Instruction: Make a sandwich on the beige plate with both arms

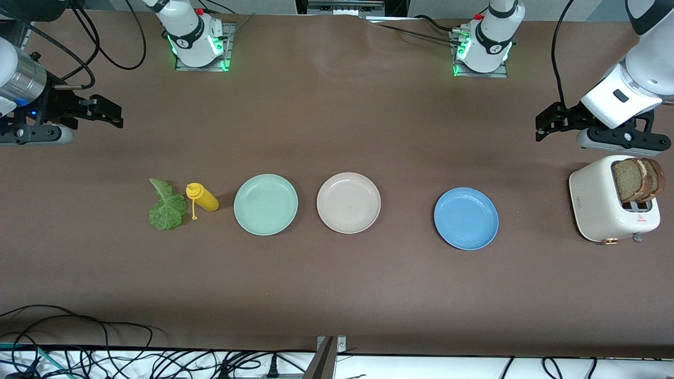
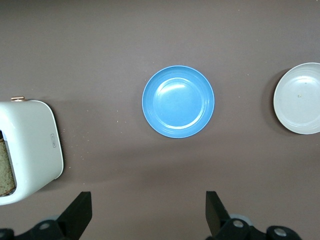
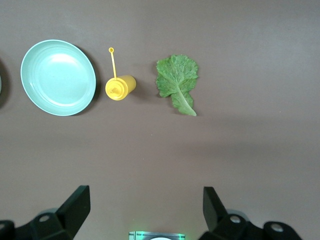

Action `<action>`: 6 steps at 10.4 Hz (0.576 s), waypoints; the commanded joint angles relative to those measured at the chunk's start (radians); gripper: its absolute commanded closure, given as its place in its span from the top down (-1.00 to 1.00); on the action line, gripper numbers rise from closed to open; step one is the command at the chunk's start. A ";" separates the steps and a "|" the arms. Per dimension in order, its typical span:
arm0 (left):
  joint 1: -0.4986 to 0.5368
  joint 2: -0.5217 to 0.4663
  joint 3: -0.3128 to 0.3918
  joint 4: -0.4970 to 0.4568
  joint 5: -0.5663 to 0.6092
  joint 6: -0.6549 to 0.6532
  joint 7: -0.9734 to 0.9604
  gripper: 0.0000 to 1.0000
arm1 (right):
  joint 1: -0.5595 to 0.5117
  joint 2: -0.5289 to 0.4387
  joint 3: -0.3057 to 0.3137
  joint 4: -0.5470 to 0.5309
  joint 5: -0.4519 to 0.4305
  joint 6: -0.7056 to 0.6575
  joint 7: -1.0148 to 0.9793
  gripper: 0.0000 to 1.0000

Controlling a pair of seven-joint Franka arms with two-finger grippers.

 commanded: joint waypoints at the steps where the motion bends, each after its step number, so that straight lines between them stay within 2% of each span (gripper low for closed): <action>1: 0.009 -0.001 -0.010 0.012 0.022 -0.016 0.012 1.00 | -0.001 0.003 0.004 0.023 0.000 -0.013 0.005 1.00; 6: 0.009 -0.001 -0.010 0.012 0.020 -0.016 0.014 1.00 | -0.007 0.005 0.001 0.023 -0.001 -0.014 -0.016 1.00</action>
